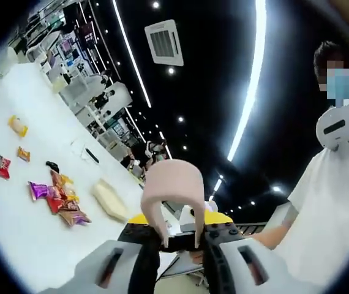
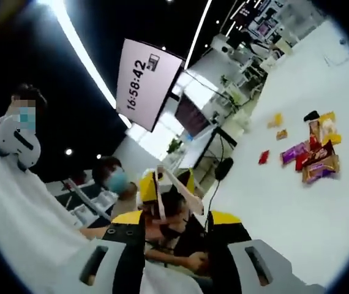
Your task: Place the target food into the container with the food tongs after gripping and lifting it, then release it inside without dropping or visibly crushing the food.
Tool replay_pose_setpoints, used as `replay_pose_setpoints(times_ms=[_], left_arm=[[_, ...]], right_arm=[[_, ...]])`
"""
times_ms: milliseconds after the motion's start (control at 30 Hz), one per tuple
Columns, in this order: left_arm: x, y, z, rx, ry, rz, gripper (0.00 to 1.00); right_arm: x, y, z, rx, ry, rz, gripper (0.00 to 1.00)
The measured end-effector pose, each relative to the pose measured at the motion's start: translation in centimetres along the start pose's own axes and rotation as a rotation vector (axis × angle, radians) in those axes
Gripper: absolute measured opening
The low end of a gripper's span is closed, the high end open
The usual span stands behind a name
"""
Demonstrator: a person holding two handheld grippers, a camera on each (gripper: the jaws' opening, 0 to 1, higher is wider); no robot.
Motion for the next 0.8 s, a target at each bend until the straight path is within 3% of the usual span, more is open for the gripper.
replay_pose_setpoints(times_ms=[33, 233, 400, 533, 667, 800], left_arm=[[0.01, 0.03, 0.10, -0.017, 0.004, 0.001, 0.22], [0.34, -0.12, 0.48, -0.072, 0.023, 0.009, 0.20], [0.22, -0.21, 0.62, -0.064, 0.030, -0.009, 0.15], [0.43, -0.23, 0.48, -0.048, 0.067, -0.013, 0.15], [0.68, -0.23, 0.28, -0.037, 0.074, -0.002, 0.26], [0.52, -0.32, -0.05, -0.018, 0.083, -0.012, 0.25]], right_arm=[[-0.52, 0.16, 0.03, 0.000, 0.000, -0.023, 0.27], [-0.37, -0.02, 0.31, 0.007, -0.022, 0.006, 0.23], [-0.13, 0.17, 0.35, 0.034, -0.039, 0.033, 0.10], [-0.13, 0.29, 0.70, 0.030, -0.032, 0.037, 0.06], [-0.12, 0.11, 0.75, 0.037, -0.030, 0.034, 0.04], [0.08, -0.06, 0.41, 0.053, -0.035, 0.048, 0.04]])
Point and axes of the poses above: the point that each gripper's makers call its tool centre point, and the gripper's own axes: y roughly backward along the fingers, x roughly to its left, z roughly out of its top, the point moved 4 cm from there along y, roughly backward along the fingers, and after that the axes turned 2 degrees about -z, right-handed, at the moved point
